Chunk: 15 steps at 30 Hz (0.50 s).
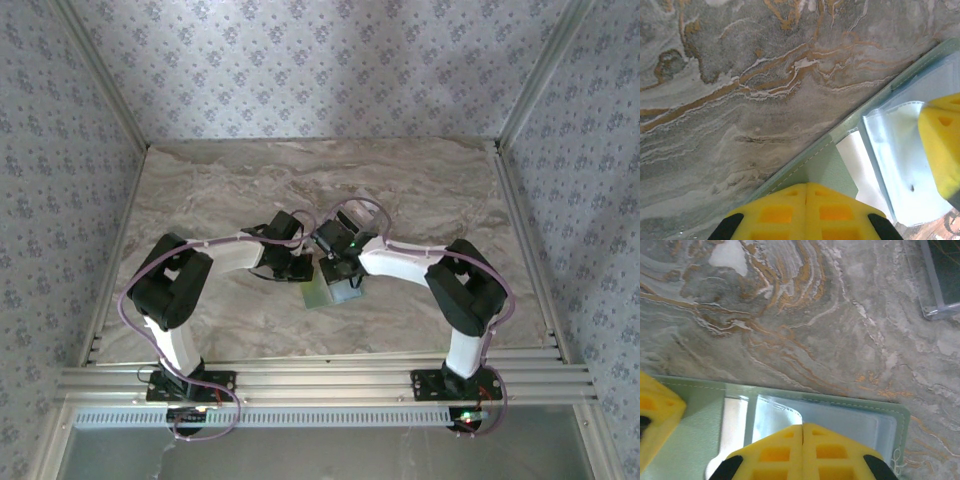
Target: Put the credit cards into the card holder
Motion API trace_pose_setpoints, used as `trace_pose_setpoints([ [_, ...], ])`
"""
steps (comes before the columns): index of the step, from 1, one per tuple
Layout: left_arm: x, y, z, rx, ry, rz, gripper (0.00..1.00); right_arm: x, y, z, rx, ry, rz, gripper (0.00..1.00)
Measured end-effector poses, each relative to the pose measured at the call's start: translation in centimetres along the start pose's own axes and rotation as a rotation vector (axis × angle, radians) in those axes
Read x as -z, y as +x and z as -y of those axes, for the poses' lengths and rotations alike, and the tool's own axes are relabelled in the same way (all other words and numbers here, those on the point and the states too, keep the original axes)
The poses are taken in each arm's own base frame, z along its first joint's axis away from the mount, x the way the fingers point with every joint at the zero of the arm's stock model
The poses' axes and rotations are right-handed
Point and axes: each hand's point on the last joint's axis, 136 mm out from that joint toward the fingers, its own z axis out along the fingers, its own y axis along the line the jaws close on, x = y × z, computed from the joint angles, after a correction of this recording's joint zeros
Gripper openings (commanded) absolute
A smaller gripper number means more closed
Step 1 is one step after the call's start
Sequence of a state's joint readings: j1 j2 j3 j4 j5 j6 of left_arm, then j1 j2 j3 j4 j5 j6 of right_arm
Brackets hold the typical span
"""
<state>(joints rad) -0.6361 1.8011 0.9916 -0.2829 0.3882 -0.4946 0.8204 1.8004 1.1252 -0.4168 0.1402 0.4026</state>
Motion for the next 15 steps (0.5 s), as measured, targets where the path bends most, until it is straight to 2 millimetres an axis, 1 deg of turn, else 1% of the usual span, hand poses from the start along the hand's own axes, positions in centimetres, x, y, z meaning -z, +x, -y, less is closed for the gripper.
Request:
trace_pose_setpoints([
  [2,0.0,0.0,0.0,0.003,0.0,0.0,0.05,0.2,0.0,-0.5,-0.003,-0.031,-0.011,0.12],
  [5,0.0,0.0,0.0,0.003,0.001,0.0,0.05,0.2,0.1,-1.2,-0.013,-0.087,-0.032,0.21],
  [8,0.0,0.0,0.0,0.003,0.001,0.0,0.05,0.2,0.0,-1.8,-0.045,-0.158,-0.044,0.33],
  [9,0.0,0.0,0.0,0.004,0.001,0.0,0.05,0.2,0.0,-1.9,-0.065,-0.186,-0.048,0.37],
  [11,0.0,0.0,0.0,0.003,0.002,0.0,0.05,0.2,0.1,-1.9,-0.105,-0.237,-0.055,0.43],
  [13,0.0,0.0,0.0,0.004,0.001,0.001,0.05,0.0,0.5,-1.9,-0.14,-0.278,-0.064,0.49],
  [15,0.0,0.0,0.0,0.004,0.002,0.001,0.05,-0.1,1.1,-1.9,-0.169,-0.31,-0.078,0.53],
])
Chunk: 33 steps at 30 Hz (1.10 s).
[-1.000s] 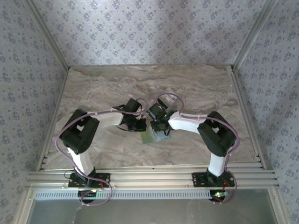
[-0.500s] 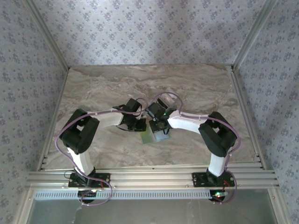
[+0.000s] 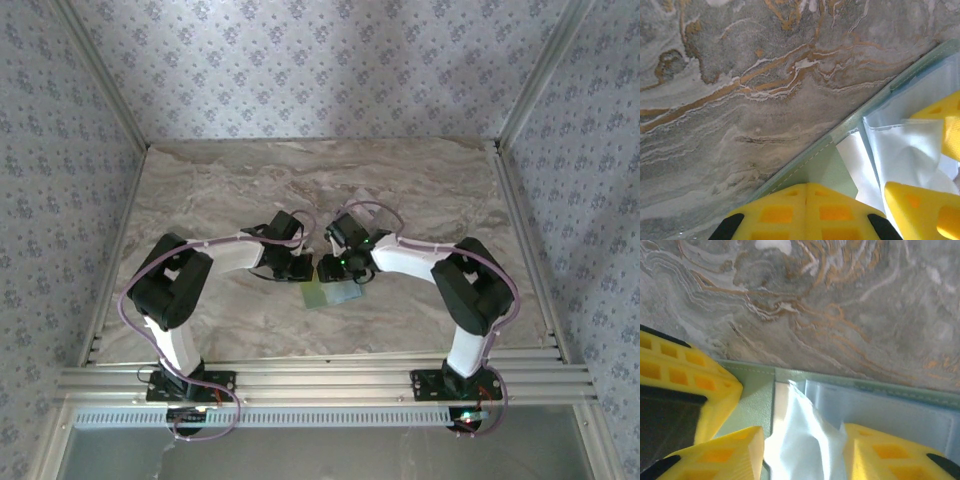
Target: Put the credit cards into the card holder
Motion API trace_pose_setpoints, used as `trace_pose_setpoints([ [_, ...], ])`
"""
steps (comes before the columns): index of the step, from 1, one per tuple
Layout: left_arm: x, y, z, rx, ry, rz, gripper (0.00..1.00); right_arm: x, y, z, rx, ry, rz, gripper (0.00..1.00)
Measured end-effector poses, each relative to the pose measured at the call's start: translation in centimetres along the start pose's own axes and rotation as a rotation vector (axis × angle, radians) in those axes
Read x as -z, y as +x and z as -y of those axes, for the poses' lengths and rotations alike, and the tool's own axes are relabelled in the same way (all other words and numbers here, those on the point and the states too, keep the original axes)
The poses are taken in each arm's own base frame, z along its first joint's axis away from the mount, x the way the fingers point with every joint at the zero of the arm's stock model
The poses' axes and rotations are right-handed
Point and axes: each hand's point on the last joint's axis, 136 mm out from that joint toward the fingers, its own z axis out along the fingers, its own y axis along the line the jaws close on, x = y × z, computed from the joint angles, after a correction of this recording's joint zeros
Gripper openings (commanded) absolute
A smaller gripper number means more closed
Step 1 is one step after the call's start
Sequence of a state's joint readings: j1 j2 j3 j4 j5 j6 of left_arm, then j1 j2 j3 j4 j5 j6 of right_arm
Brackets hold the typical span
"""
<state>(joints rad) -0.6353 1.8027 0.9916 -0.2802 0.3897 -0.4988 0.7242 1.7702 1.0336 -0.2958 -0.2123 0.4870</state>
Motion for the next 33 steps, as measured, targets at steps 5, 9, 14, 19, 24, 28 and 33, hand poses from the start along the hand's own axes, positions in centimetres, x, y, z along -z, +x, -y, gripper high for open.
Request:
trace_pose_setpoints([
  [5,0.0,0.0,0.0,0.011,0.005,-0.003,0.05,0.5,1.0,-0.9,-0.029,-0.063,0.004,0.58],
  [9,0.0,0.0,0.0,0.017,0.012,-0.006,0.05,0.9,2.5,-1.1,-0.047,-0.085,-0.005,0.6],
  [14,0.0,0.0,0.0,0.02,0.017,-0.007,0.05,0.8,3.5,-1.7,-0.051,-0.099,-0.013,0.59],
  [19,-0.1,0.0,0.0,0.031,0.034,-0.009,0.05,0.7,4.0,-2.2,-0.011,-0.063,-0.006,0.56],
  [24,-0.1,0.0,0.0,0.083,0.116,-0.009,0.06,1.2,3.3,-3.7,0.049,-0.055,0.015,0.58],
  [28,0.1,-0.1,-0.1,0.127,0.179,0.003,0.08,1.4,2.4,-4.8,0.075,-0.077,0.036,0.59],
  [33,0.8,0.0,-0.9,0.172,0.196,0.037,0.14,-0.3,2.7,-4.7,0.077,-0.08,0.009,0.61],
])
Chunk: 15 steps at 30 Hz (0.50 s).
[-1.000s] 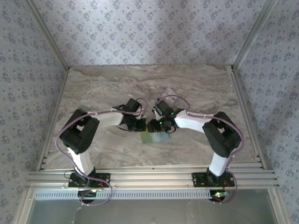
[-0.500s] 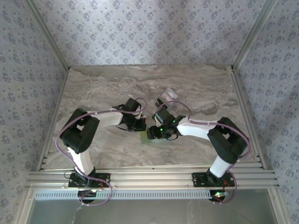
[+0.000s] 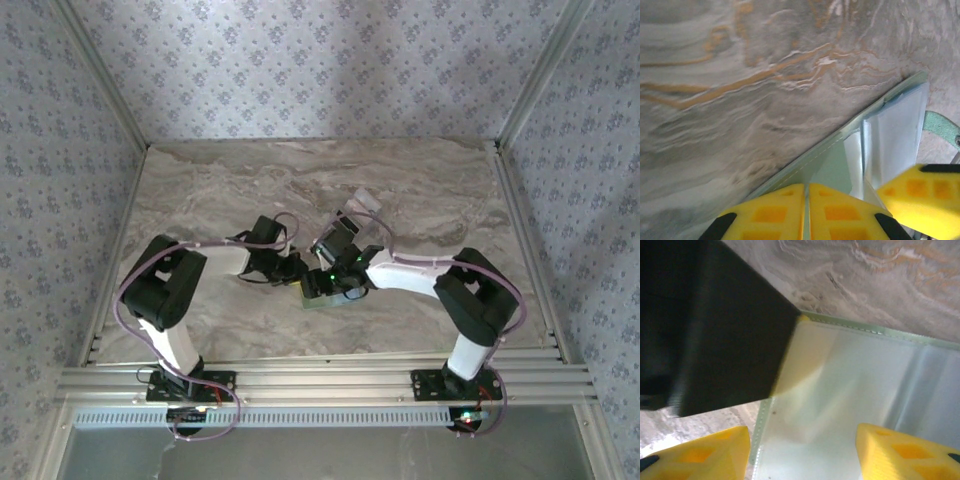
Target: Put the credit cards into the card holder
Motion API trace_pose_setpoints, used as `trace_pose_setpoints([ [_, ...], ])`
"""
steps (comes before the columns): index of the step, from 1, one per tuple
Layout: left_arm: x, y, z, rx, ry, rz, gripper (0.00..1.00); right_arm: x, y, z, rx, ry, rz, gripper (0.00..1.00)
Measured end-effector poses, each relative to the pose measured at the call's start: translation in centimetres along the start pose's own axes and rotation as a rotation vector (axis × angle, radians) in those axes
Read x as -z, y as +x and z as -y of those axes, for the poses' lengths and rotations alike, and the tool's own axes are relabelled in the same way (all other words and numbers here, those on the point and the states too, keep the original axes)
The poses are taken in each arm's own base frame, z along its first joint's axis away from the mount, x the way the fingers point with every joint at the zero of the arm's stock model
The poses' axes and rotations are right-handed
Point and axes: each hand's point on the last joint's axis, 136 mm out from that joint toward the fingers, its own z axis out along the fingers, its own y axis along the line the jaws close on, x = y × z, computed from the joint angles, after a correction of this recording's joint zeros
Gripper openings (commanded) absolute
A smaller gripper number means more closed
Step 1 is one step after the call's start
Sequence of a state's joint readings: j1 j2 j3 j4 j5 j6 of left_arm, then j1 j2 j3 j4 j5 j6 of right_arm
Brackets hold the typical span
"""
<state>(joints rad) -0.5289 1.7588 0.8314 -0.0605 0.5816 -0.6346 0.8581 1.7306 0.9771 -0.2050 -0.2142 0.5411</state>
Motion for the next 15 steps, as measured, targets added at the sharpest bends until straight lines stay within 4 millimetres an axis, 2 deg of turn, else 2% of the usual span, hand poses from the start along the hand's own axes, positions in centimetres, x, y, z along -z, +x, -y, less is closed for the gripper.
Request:
trace_pose_setpoints([
  [2,0.7,-0.1,-0.7,0.03,-0.005,0.021,0.16,-0.6,0.3,0.2,-0.003,0.001,-0.015,0.62],
  [8,3.5,-0.7,-2.6,0.096,-0.056,0.112,0.27,-0.6,0.0,-0.4,0.005,-0.028,-0.007,0.66],
  [12,4.8,-1.2,-2.0,0.074,-0.06,0.16,0.32,-0.6,-0.1,-1.1,0.009,-0.068,-0.007,0.7],
  [15,4.8,-1.1,-1.6,0.053,-0.06,0.165,0.37,-0.5,-0.1,-1.3,0.009,-0.098,-0.004,0.73],
])
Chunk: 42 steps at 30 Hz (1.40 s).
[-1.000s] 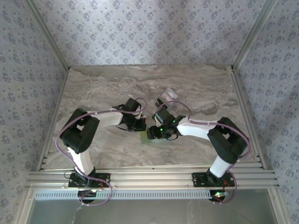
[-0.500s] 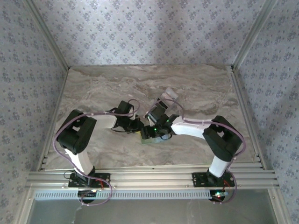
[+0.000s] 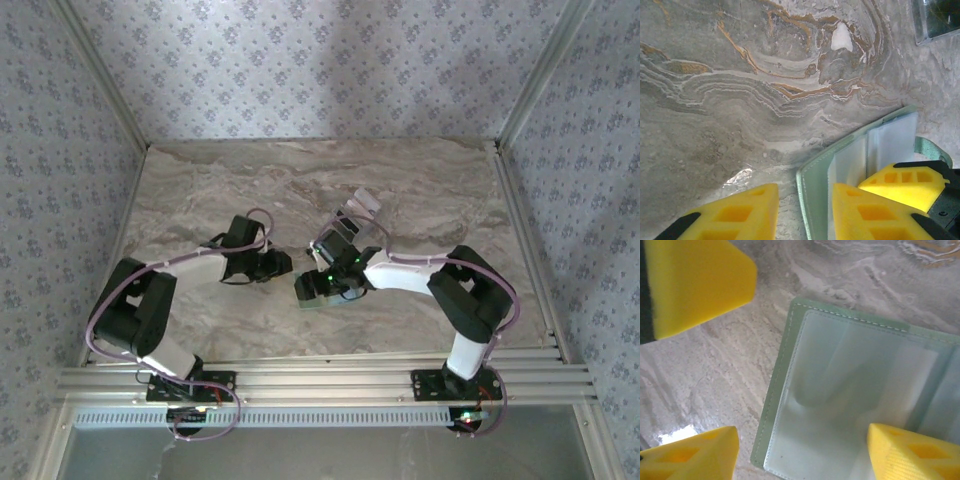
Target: Put the credit cards into the card holder
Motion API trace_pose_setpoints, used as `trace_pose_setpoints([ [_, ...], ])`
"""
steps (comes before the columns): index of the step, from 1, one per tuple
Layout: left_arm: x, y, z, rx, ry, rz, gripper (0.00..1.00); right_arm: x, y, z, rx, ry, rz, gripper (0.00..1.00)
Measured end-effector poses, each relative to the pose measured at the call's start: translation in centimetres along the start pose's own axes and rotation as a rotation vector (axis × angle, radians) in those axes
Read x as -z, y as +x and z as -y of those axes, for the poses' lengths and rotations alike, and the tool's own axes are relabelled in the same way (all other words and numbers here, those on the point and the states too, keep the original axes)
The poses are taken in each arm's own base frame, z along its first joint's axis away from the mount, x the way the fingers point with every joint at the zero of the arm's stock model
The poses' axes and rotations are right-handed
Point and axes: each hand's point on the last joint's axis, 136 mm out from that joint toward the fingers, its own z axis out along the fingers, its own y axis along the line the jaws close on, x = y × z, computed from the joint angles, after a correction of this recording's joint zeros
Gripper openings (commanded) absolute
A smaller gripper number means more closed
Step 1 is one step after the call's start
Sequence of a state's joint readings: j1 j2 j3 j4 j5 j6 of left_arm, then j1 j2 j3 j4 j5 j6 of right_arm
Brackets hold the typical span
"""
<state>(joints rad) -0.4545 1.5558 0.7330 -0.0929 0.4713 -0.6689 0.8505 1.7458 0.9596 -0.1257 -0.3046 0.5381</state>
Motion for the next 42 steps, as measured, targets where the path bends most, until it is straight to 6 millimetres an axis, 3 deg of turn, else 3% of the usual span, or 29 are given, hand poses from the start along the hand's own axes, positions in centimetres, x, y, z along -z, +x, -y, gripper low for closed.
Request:
trace_pose_setpoints([
  [3,-0.3,0.7,0.4,-0.027,-0.013,-0.013,0.38,0.9,-0.2,0.3,-0.006,-0.002,0.013,0.73],
  [9,-1.0,1.8,2.3,-0.13,-0.048,-0.025,0.37,4.5,-2.2,1.6,-0.03,0.012,0.105,0.72],
  [19,-1.6,2.3,4.5,-0.337,-0.194,0.003,0.35,9.6,-4.1,7.5,-0.119,0.177,0.218,0.6],
  [24,-2.5,2.9,2.9,-0.363,-0.276,-0.035,0.33,12.5,-6.1,10.8,-0.176,0.307,0.273,0.69],
  [29,-2.9,3.5,1.1,-0.365,-0.342,-0.076,0.33,15.5,-9.5,14.3,-0.248,0.379,0.366,0.8],
  [34,-2.9,3.5,1.0,-0.371,-0.351,-0.082,0.33,16.1,-12.4,17.5,-0.282,0.417,0.394,0.84],
  [38,-3.0,3.5,0.9,-0.372,-0.355,-0.089,0.32,15.2,-15.4,19.1,-0.271,0.408,0.394,0.84],
  [42,-3.1,3.4,0.9,-0.367,-0.355,-0.092,0.32,13.7,-17.1,19.8,-0.256,0.37,0.378,0.83],
])
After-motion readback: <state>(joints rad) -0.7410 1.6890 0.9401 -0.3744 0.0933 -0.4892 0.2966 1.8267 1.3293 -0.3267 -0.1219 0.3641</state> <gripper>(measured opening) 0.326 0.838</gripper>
